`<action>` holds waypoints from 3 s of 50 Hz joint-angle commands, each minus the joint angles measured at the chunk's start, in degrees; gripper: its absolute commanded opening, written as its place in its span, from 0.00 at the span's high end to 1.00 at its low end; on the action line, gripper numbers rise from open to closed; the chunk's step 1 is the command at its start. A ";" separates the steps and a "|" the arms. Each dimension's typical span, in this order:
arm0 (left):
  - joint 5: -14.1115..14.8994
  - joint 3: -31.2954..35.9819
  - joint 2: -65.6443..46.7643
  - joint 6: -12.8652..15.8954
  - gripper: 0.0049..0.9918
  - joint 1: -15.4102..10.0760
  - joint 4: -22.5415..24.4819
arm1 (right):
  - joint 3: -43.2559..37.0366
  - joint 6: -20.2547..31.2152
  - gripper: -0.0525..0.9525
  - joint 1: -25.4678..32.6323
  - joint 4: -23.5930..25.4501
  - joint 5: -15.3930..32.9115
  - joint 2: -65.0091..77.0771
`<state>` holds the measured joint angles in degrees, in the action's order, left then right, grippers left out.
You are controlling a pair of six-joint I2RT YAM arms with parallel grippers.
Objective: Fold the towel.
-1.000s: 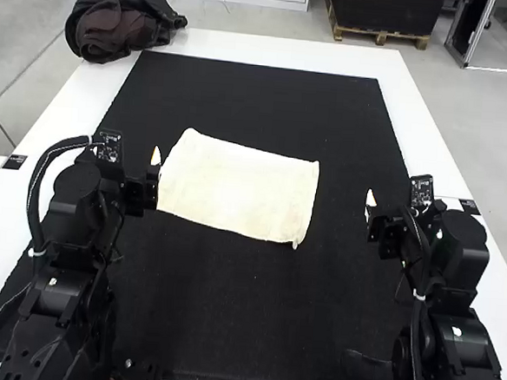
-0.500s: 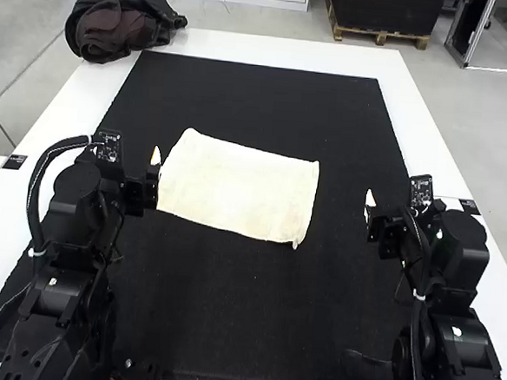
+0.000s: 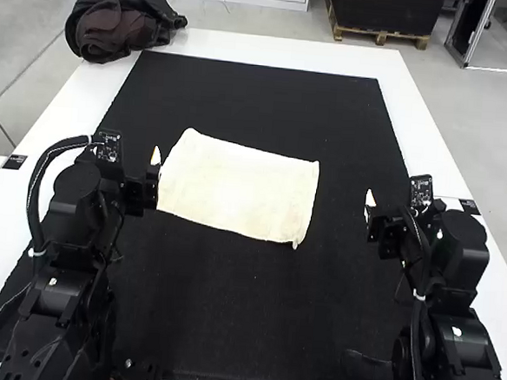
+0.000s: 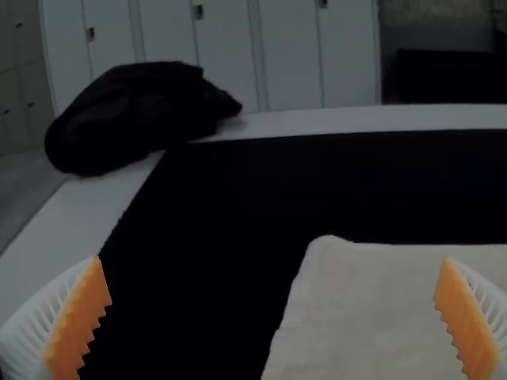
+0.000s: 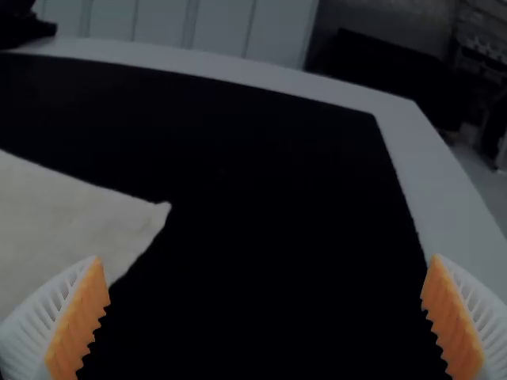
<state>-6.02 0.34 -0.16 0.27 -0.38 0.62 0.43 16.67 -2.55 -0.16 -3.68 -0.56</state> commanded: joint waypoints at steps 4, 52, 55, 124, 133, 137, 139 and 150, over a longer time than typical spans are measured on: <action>-0.22 -0.25 0.34 5.35 0.03 0.03 4.30 | -0.43 5.83 0.04 0.35 -7.39 -0.54 0.47; -11.64 38.16 -65.49 1.48 0.03 0.38 14.32 | 40.97 -22.73 0.05 0.88 -5.29 -0.80 -71.34; -11.91 35.61 -66.55 1.48 0.03 0.47 16.43 | 39.21 -22.73 0.05 0.79 -6.43 -0.45 -73.53; 23.25 53.63 -109.35 10.80 0.03 9.44 15.11 | 50.02 -26.60 0.05 -8.88 -18.82 -10.29 -105.26; 23.07 57.23 -112.95 10.80 0.03 9.44 16.08 | 52.66 -26.69 0.05 -9.14 -19.96 -10.29 -108.60; 23.07 58.90 -114.62 10.98 0.03 9.44 16.08 | 53.71 -27.04 0.05 -9.14 -20.49 -10.29 -110.10; 23.07 59.69 -115.32 11.06 0.03 9.44 15.99 | 54.15 -26.95 0.05 -9.14 -20.58 -10.29 -110.80; 23.07 62.50 -118.58 11.33 0.03 9.44 15.99 | 56.18 -27.04 0.05 -9.06 -21.37 -10.29 -113.88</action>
<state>16.51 60.80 -117.80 10.74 9.37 16.14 54.81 -9.74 -11.14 -20.73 -13.34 -113.45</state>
